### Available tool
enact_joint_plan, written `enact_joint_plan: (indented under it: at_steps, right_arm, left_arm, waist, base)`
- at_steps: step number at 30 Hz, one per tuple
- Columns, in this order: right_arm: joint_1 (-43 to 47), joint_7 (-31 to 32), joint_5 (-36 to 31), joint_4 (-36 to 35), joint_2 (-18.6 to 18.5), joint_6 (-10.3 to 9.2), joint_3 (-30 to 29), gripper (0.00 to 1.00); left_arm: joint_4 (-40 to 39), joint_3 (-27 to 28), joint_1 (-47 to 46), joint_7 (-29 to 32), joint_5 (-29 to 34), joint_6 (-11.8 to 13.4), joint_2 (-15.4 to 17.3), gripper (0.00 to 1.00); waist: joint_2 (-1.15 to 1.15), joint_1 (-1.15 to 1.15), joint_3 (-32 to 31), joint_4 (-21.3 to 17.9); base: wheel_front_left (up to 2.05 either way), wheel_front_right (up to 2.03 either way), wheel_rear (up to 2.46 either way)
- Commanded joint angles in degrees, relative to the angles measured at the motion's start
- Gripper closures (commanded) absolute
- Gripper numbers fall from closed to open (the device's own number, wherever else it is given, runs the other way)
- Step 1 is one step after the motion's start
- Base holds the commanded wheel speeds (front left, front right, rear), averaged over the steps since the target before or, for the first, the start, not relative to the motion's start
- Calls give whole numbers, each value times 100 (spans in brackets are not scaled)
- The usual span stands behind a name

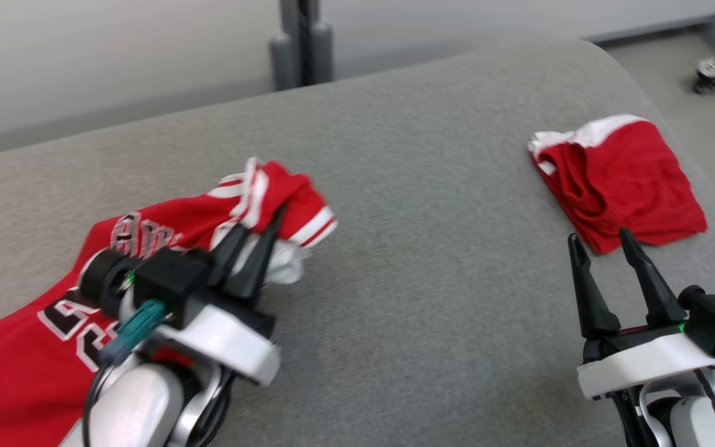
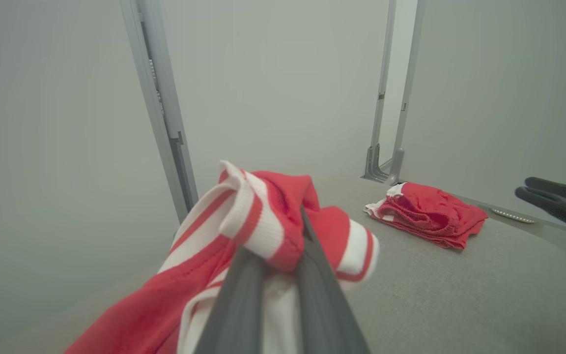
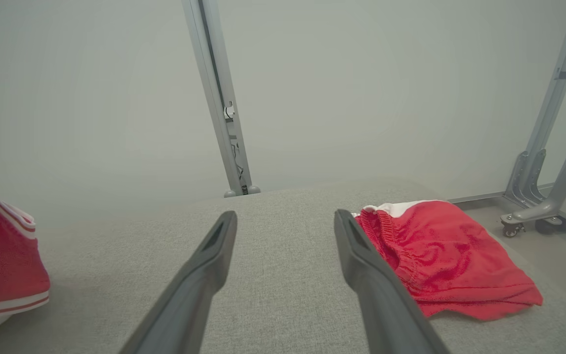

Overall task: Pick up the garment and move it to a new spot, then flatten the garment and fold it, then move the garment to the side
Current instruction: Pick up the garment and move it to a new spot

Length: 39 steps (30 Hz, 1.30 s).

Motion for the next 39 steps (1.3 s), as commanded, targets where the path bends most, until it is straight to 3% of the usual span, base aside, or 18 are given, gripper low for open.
enact_joint_plan:
  at_steps: [1,10,18,19,20,21,29,39]
  right_arm:
    - [-62,-74,52,42,-22,0,17,0]
    - [-195,-480,418,386,-23,0,162,0]
    - [-274,-733,627,662,-24,0,268,0]
    - [-286,-746,636,694,-23,0,269,0]
    - [-291,-760,635,732,-25,0,256,0]
    - [-307,-775,624,761,-22,0,260,0]
    - [-399,-763,395,775,-26,0,134,0]
    - [-443,-434,-30,485,-29,0,-88,0]
  left_arm:
    - [76,-81,-257,18,63,-95,-66,100]
    - [1029,-777,-1131,142,277,-591,-514,100]
    - [2208,-1134,-1352,124,210,-926,-765,100]
    - [2317,-1156,-1375,107,182,-961,-802,73]
    - [2418,-1174,-1398,85,169,-985,-833,21]
    - [2500,-1190,-1419,41,170,-1008,-854,0]
    - [2566,-1180,-1299,-530,-21,-1107,-1108,0]
    - [2113,-493,-1037,-1339,-100,-539,-866,0]
  waist:
    - [0,0,325,-382]
    - [0,0,865,-1283]
    - [0,0,1132,-1540]
    - [0,0,1137,-1531]
    - [0,0,1131,-1500]
    - [0,0,1124,-1467]
    - [0,0,873,-824]
    - [0,0,556,177]
  base:
    - [0,0,0]
    - [0,0,0]
    - [0,0,0]
    - [0,0,0]
    - [0,0,0]
    - [0,0,0]
    - [0,0,0]
    - [0,0,0]
